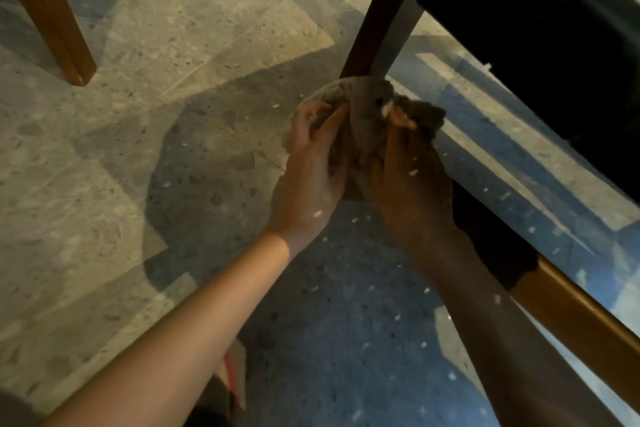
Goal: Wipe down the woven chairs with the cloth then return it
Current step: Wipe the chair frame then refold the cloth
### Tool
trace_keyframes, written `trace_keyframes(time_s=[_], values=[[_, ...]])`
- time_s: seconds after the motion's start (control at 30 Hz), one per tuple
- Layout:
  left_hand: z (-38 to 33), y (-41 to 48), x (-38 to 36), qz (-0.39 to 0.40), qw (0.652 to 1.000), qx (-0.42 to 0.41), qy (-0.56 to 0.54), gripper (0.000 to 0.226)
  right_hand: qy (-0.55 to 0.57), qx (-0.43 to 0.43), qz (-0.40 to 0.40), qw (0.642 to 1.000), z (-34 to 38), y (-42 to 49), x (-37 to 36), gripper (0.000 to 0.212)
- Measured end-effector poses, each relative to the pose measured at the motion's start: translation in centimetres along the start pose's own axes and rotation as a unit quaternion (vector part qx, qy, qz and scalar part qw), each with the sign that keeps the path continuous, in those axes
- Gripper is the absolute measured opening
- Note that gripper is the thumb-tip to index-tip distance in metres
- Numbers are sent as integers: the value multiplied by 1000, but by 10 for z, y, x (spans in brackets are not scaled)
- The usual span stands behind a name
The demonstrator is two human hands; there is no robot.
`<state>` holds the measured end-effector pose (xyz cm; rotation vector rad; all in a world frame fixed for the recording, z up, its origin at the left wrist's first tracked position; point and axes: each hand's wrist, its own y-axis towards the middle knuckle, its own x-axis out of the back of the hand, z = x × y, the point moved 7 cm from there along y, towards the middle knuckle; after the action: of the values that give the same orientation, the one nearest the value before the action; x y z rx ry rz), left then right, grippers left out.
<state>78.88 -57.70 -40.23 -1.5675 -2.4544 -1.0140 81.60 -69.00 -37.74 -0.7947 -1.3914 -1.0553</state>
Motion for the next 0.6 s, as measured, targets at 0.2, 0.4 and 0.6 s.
trace_keyframes(time_s=[0.2, 0.4, 0.6], values=[[-9, -6, -32, 106, 993, 9, 56, 58, -79, -48, -20, 995, -28, -25, 3, 44], [-44, -20, -59, 184, 978, -32, 94, 58, -207, -80, -9, 975, -67, -68, 14, 43], [-78, -35, -82, 236, 962, -69, 122, 54, -247, -63, -30, 967, -94, -109, 23, 50]])
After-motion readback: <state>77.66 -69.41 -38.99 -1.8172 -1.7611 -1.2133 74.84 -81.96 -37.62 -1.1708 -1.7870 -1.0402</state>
